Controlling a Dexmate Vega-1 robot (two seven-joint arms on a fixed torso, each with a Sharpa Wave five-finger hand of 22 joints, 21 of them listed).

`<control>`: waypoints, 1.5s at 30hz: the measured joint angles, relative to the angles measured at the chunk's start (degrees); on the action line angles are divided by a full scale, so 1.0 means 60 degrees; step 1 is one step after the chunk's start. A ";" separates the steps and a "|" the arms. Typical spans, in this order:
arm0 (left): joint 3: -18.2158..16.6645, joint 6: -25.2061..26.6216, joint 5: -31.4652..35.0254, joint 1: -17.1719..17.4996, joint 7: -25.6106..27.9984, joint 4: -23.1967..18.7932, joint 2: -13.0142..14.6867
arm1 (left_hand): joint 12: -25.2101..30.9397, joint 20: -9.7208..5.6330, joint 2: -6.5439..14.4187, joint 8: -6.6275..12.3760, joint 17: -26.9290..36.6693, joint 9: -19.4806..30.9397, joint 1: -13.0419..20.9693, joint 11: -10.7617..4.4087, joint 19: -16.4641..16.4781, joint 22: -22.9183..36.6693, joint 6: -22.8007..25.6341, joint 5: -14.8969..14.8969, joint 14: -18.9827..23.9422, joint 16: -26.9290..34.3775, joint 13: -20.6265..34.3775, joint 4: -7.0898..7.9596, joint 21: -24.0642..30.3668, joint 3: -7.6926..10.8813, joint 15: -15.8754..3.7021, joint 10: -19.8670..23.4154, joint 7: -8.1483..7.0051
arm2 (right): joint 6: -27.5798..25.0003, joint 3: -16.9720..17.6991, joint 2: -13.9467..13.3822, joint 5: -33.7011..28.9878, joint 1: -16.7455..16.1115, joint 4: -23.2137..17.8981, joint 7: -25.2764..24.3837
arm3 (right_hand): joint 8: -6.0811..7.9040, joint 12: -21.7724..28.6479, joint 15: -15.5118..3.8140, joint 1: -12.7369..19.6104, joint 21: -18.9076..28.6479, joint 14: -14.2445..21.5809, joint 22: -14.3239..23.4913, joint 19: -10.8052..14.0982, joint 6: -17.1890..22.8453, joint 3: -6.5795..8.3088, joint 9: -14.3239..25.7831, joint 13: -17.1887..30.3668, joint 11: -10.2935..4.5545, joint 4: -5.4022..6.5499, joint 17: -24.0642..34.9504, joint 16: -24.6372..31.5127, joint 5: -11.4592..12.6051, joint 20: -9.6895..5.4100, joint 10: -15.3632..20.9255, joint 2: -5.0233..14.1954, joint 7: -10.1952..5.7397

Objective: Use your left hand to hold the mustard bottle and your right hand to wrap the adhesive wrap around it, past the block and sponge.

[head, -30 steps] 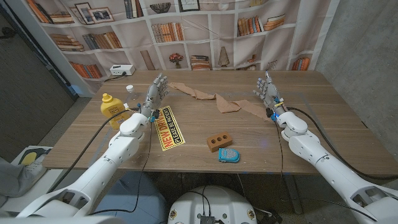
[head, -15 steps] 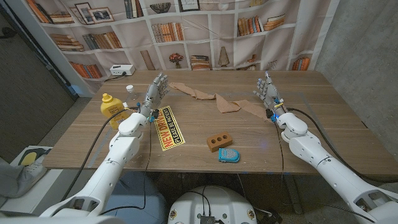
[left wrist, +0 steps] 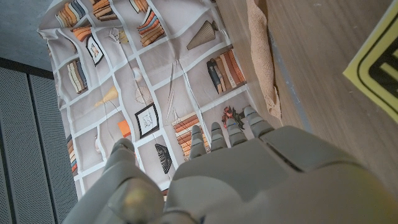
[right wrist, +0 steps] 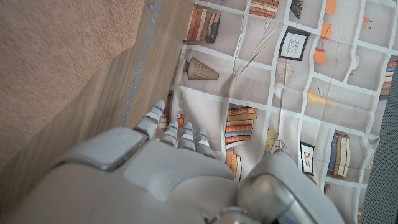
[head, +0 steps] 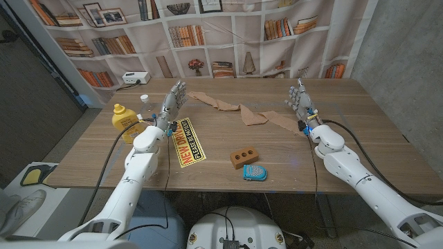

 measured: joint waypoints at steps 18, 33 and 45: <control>0.0039 -0.0522 0.1086 0.0112 0.0862 -0.0077 -0.0634 | 0.0000 -0.0088 -0.0037 0.0000 -0.0001 -0.0027 0.0036 0.0000 -0.0088 -0.0001 0.0052 0.0000 -0.0104 0.0000 -0.0001 -0.0040 0.0000 0.0040 -0.0102 -0.0001 -0.0050 | 0.0126 0.0130 -0.0253 0.0246 -0.0071 -0.0070 0.0584 | 0.0059 0.0038 -0.0051 0.0099 0.0000 -0.0051 -0.0001 -0.0032 0.0147 0.0004 -0.0001 -0.0001 -0.0012 -0.0004 0.0001 0.0000 0.0000 -0.0032 0.0012 -0.0006 -0.0075; 0.0229 -0.0921 0.1585 0.0206 0.1413 -0.0239 -0.0839 | 0.0000 -0.0298 -0.0038 0.0000 -0.0002 -0.0026 0.0112 0.0000 -0.0192 -0.0002 0.0136 0.0000 -0.0103 0.0000 -0.0002 -0.0041 -0.0039 0.0041 -0.0101 -0.0001 -0.0033 | 0.0229 0.0161 -0.0312 0.0392 0.0091 0.0184 0.1045 | 0.0074 0.0074 -0.0102 0.0149 0.0000 -0.0102 -0.0002 -0.0325 0.0191 0.0012 -0.0002 0.0000 -0.0087 -0.0069 0.0002 0.0000 0.0000 0.0158 0.0088 0.0044 -0.0120; 0.0368 -0.1155 0.2090 0.0322 0.1912 -0.0499 -0.0782 | 0.0000 -0.0362 -0.0039 0.0000 -0.0002 -0.0025 0.0111 -0.0019 -0.0257 -0.0002 0.0188 0.0000 -0.0191 -0.0010 -0.0002 -0.0078 -0.0064 0.0078 -0.0121 0.0018 -0.0084 | 0.0362 0.0178 -0.0251 0.0478 0.0292 0.0501 0.1288 | 0.0074 0.0074 -0.0154 0.0190 0.0000 -0.0153 -0.0002 -0.0324 0.0225 0.0052 -0.0002 0.0000 -0.0087 -0.0109 0.0002 0.0000 0.0000 0.0157 0.0087 0.0012 -0.0155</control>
